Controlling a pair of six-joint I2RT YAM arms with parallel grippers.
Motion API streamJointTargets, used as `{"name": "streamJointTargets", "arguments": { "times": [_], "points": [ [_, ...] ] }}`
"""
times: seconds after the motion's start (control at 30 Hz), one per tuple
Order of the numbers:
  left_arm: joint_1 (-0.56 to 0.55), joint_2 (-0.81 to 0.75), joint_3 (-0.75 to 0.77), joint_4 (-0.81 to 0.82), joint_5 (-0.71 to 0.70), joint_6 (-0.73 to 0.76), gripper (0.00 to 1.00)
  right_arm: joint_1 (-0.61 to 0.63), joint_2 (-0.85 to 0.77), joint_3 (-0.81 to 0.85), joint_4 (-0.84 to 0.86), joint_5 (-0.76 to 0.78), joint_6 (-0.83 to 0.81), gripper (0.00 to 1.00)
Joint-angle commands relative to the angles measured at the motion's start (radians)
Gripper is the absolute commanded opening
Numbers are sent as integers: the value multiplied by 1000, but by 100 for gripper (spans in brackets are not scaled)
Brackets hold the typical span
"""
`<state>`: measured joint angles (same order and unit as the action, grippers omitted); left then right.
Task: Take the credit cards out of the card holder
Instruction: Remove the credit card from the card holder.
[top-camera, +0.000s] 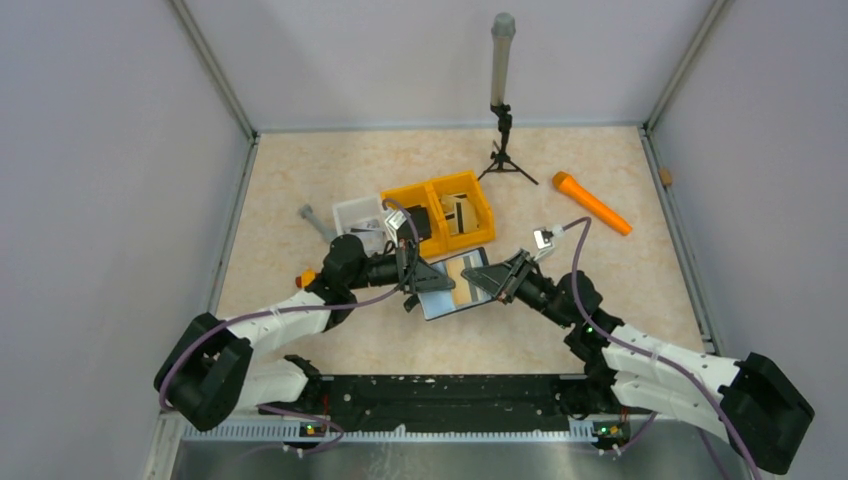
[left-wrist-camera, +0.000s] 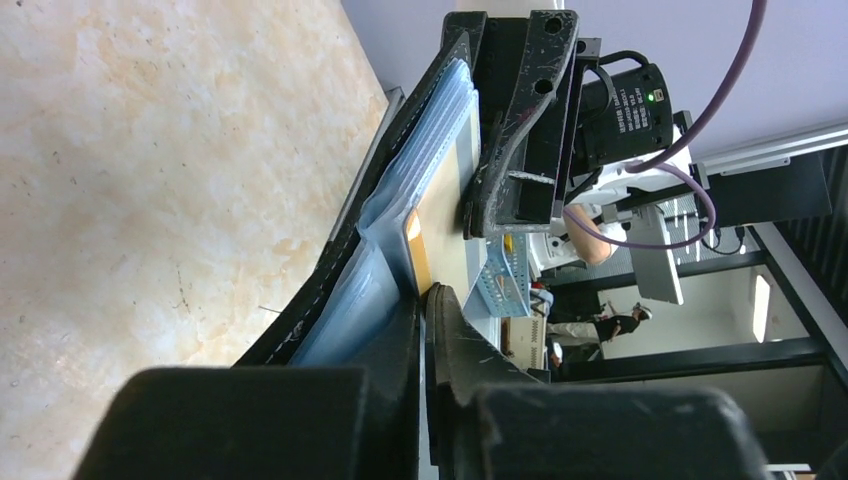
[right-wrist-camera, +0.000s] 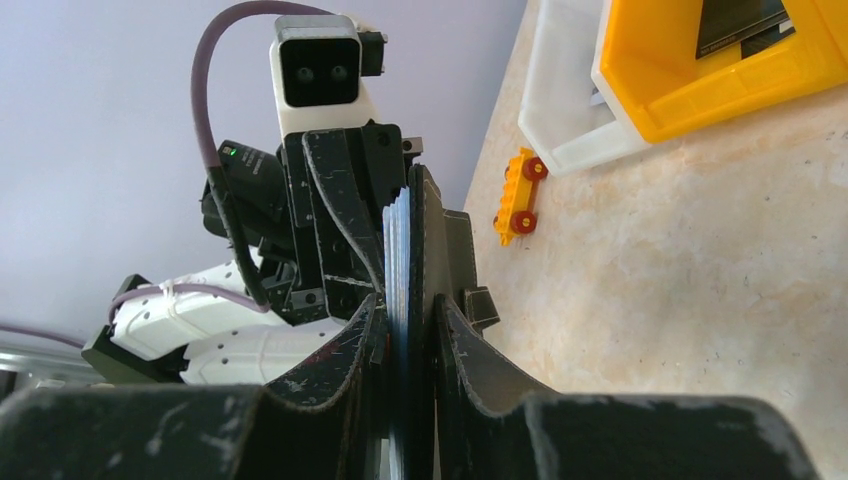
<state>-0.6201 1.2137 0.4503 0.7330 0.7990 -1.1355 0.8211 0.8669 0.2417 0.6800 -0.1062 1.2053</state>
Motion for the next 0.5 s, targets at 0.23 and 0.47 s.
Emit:
{"name": "streamJointTargets", "arguments": {
  "times": [0.23, 0.47],
  "points": [
    [-10, -76, -2, -4, -20, 60, 0, 18, -94, 18, 2, -27, -6, 32],
    [-1, -108, -14, -41, -27, 72, 0, 15, -114, 17, -17, -23, -5, 30]
  ]
}}
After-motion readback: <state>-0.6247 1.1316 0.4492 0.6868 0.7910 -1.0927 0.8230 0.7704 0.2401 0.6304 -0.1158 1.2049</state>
